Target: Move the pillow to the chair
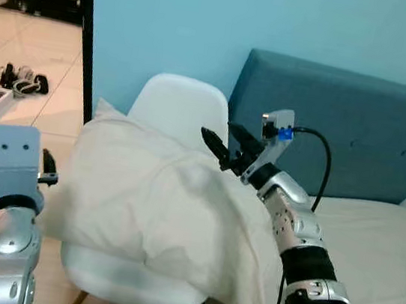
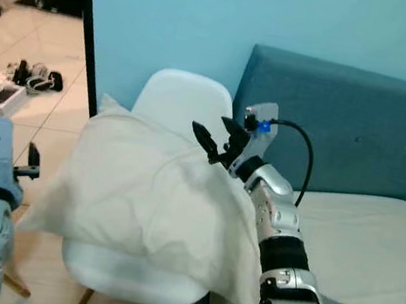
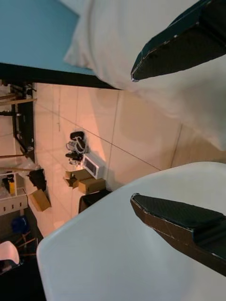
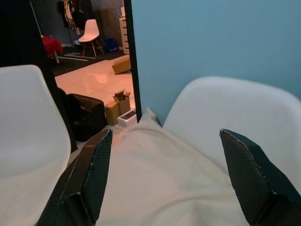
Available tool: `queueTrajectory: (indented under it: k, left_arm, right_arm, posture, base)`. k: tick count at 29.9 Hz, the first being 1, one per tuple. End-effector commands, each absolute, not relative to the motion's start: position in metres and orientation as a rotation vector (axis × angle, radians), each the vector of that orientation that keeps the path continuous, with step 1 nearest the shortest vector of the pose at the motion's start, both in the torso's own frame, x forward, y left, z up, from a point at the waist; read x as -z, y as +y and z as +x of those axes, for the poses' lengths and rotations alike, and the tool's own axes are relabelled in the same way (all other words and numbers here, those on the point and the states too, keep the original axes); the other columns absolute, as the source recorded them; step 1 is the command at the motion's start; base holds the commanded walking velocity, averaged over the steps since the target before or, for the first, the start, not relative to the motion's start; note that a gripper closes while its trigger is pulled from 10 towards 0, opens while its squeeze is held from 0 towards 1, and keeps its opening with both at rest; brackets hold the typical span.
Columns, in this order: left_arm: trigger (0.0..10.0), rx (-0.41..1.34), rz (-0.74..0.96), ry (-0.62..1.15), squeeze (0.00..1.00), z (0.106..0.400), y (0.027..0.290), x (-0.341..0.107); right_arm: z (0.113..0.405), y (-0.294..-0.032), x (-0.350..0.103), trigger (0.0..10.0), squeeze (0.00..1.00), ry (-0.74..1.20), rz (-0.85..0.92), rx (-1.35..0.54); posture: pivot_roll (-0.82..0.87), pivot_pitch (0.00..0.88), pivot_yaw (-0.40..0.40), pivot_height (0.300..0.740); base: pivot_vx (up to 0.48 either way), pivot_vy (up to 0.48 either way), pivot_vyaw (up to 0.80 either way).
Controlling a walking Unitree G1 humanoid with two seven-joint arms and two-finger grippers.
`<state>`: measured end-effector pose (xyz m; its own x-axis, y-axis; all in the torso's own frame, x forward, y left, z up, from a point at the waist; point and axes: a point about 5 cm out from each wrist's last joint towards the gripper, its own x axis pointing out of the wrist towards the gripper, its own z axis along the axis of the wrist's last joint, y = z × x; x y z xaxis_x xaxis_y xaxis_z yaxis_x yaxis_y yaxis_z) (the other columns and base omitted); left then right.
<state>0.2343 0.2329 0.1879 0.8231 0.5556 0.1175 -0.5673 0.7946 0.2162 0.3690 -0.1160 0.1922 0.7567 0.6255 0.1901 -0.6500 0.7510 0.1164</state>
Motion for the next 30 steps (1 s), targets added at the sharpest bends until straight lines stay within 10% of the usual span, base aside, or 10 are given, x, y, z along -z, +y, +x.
queueTrajectory:
  k: [1, 30]
  left_arm:
    - [10.0, -0.604, 0.208, -0.002, 0.0, 0.233, 0.236, -0.175]
    - [10.0, -0.63, 0.127, 0.208, 0.0, 0.218, 0.253, -0.117]
  right_arm:
    - [0.369, -0.125, -0.188, 10.0, 0.0, -0.112, 0.154, -0.664]
    - [0.375, -0.163, -0.155, 10.0, 0.0, 0.04, 0.009, -0.412]
  posture:
    - [0.03, 0.0, -0.188, 0.705]
    - [0.03, 0.0, -0.187, 0.74]
  base:
    - [0.0, 0.0, 0.0]
    - [-0.14, 0.0, -0.18]
